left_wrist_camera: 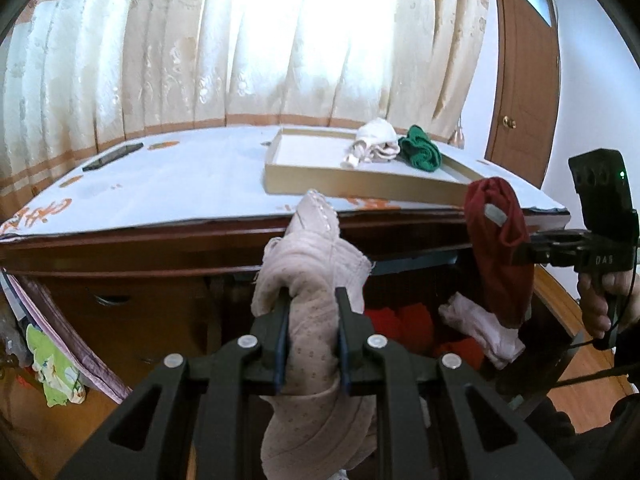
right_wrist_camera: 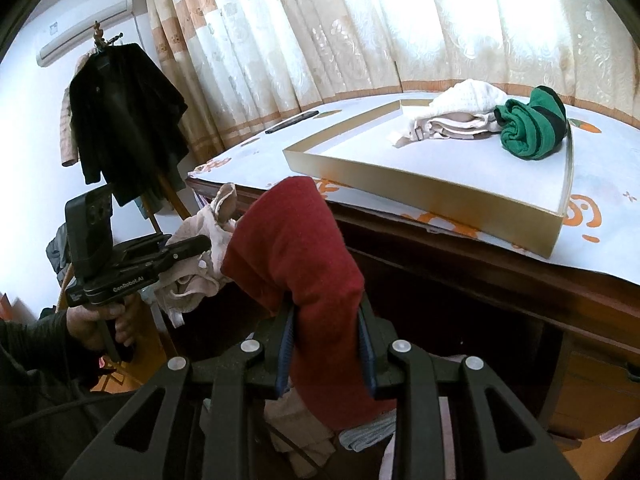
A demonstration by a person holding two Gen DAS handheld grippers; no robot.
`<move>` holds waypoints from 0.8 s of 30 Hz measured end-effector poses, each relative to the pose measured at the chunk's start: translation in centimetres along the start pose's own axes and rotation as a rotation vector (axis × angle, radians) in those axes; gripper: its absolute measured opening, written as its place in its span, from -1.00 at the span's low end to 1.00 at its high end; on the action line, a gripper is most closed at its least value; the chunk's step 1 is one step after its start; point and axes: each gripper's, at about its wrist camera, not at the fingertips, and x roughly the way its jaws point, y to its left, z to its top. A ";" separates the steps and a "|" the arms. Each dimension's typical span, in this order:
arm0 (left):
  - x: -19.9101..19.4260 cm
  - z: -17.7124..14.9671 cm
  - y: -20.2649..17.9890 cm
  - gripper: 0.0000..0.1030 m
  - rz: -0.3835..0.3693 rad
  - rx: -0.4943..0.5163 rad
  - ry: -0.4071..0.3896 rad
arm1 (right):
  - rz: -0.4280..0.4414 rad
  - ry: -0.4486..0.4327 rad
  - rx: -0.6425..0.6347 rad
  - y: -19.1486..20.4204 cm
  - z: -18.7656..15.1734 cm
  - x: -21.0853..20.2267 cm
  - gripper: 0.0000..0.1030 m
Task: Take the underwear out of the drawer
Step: 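Lift both held garments up out of the drawer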
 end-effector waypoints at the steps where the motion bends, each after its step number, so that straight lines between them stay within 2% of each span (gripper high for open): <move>1: -0.1 0.1 0.0 -0.66 0.003 0.001 -0.007 | -0.001 -0.003 0.000 0.0 0.1 0.0 -0.41; 24: -2.2 2.8 -1.1 -0.66 0.015 0.045 -0.124 | 0.006 -0.067 0.006 0.5 1.1 -0.8 -0.41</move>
